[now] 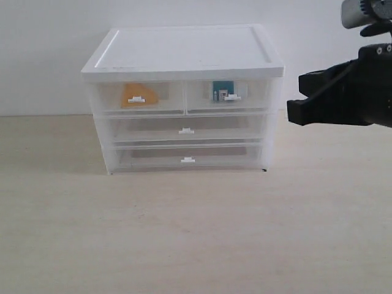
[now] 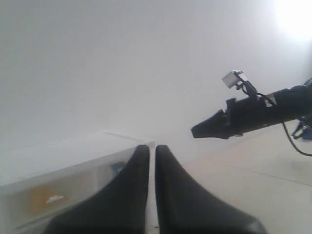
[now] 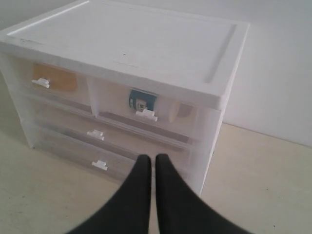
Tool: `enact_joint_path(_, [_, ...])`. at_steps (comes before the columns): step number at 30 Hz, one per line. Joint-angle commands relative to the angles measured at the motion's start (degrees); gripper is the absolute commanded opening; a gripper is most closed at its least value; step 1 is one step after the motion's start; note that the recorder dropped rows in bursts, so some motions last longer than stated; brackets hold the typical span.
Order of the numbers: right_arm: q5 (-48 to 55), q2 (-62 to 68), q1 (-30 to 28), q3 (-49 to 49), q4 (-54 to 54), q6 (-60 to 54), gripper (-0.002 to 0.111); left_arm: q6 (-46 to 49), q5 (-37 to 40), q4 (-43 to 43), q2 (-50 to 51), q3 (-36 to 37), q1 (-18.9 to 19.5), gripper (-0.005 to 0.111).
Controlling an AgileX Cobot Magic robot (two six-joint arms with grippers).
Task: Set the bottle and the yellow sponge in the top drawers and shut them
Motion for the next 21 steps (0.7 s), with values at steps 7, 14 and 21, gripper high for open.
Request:
enact_joint_path(7, [-8.4, -6.2, -0.2, 7.5, 2.0, 2.0, 0.000, -0.9, -6.4, 0.1, -0.3, 0.2, 0.1, 0.004])
enact_joint_path(14, [-10.8, -14.4, -0.2, 17.0, 3.2, 1.9, 0.000, -0.9, -6.4, 0.1, -0.3, 0.2, 0.1, 0.004])
enact_joint_path(21, [-13.2, -23.9, -0.2, 23.6, 6.2, 2.3, 0.000, -0.9, -6.4, 0.1, -0.3, 0.2, 0.1, 0.004])
